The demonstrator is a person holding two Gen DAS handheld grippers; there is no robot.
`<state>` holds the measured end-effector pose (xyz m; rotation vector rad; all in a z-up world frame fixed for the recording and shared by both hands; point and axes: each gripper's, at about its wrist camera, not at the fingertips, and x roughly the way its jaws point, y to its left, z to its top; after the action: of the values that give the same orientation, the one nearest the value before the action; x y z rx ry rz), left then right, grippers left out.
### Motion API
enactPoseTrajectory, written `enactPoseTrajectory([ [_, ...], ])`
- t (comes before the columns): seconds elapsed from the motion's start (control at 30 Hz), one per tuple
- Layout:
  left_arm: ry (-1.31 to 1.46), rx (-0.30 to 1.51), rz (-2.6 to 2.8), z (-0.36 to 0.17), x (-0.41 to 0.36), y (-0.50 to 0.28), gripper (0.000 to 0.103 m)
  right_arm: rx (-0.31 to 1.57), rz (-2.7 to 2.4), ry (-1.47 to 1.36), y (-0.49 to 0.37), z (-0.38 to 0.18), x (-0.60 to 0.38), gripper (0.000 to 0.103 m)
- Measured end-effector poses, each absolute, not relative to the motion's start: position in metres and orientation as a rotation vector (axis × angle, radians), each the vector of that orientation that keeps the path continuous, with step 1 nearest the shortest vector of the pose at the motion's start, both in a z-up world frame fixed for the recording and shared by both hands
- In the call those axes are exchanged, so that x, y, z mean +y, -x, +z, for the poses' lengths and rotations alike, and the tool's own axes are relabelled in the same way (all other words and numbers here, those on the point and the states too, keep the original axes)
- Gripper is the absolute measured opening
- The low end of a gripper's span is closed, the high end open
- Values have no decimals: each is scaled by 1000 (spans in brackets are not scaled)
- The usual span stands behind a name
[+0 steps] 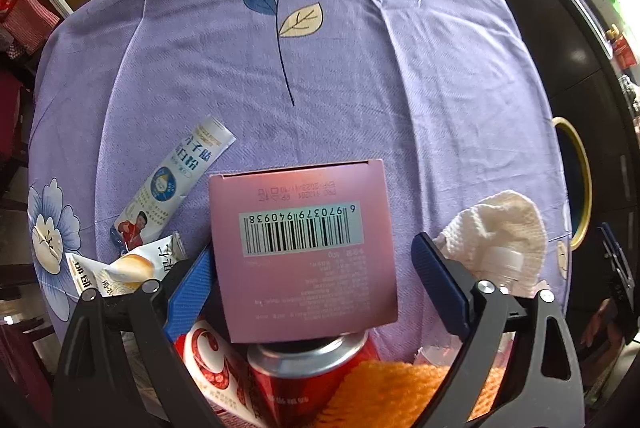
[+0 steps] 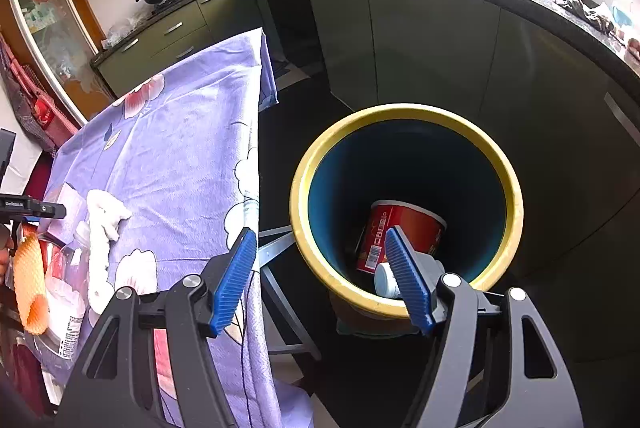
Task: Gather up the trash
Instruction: 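Grasp the pink box with the left gripper, then carry the pink box over the bin and open the left gripper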
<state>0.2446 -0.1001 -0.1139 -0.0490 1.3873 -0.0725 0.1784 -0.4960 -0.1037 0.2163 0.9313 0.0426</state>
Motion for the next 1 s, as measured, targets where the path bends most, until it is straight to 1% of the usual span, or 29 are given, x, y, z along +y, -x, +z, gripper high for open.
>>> enactPoseTrajectory([
  [0.1,21,1396,-61,-120,-104,-246,87,932,44,-220,-178,-105,-499,67],
  [0.2,19,1406,-53,-125,-104,-248,75,933,44,-224,-177,-107,-500,67],
  [0.5,16,1383,-74,-117,-104,-248,74,923,42,-236,-171,-108,-503,67],
  [0.73,-26,1289,-107,-78,-115,-246,74,909,28,-233,-162,-106,-507,67],
  [0.87,-69,1236,-184,-52,-142,-239,74,892,-4,-235,-154,-102,-516,67],
  [1.0,-135,1182,-323,-27,-201,-237,74,873,-47,-247,-141,-100,-532,67],
])
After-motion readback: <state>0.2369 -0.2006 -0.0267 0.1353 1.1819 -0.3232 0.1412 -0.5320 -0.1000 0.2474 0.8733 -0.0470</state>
